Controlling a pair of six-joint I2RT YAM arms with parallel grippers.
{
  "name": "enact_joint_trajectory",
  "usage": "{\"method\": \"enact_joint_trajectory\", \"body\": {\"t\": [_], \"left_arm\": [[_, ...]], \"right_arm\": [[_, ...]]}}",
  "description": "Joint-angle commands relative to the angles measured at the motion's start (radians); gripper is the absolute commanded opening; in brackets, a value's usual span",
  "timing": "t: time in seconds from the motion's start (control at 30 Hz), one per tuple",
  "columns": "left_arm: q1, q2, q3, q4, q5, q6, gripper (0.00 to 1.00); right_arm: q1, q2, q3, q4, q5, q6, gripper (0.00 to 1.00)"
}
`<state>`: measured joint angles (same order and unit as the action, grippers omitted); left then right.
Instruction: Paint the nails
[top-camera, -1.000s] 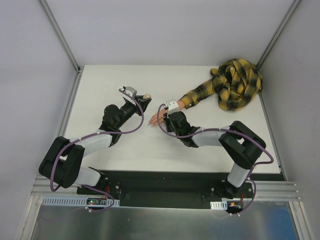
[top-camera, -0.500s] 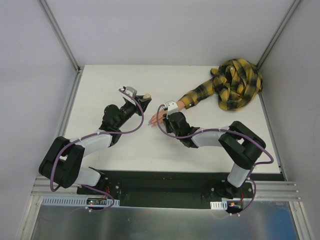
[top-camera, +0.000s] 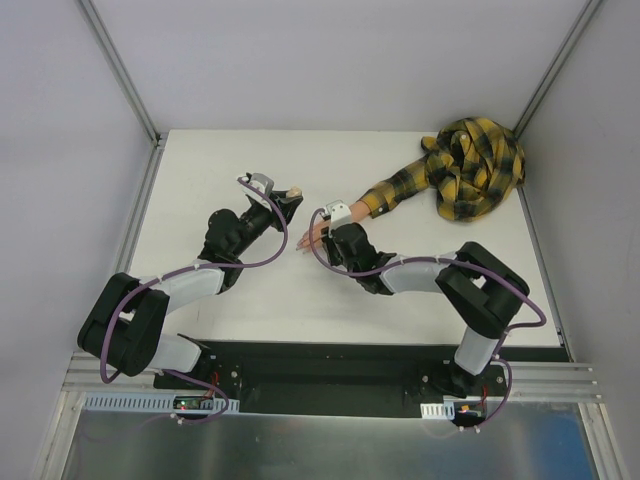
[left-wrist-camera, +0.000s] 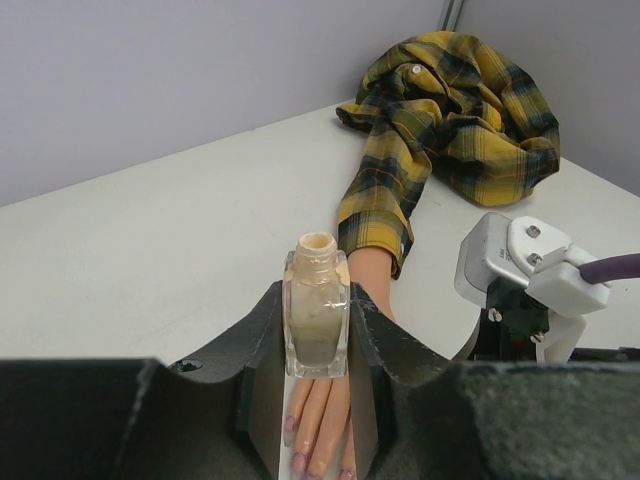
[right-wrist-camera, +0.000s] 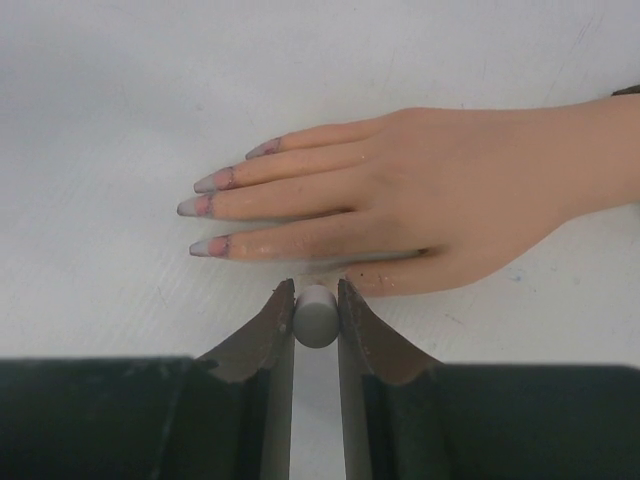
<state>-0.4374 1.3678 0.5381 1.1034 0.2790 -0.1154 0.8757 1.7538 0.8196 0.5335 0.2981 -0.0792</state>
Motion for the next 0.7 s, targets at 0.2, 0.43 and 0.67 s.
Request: {"method": "enact_joint_trajectory", "body": {"t": [0.2, 0.43, 0.67], "left_arm": [[0.003, -0.021, 0.013, 0.065, 0.019, 0.0, 0.0], [0.003, -0.021, 0.013, 0.065, 0.019, 0.0, 0.0], [0.003, -0.019, 0.013, 0.065, 0.022, -0.001, 0.0]], "right_arm": [[0.008, 0.033, 0.065, 0.02, -0.03, 0.01, 0.0], [0.008, 0.03, 0.066, 0.02, -0.028, 0.015, 0.01], [-0.003, 0.013, 0.041, 0.033, 0.013, 0.016, 0.01]]}}
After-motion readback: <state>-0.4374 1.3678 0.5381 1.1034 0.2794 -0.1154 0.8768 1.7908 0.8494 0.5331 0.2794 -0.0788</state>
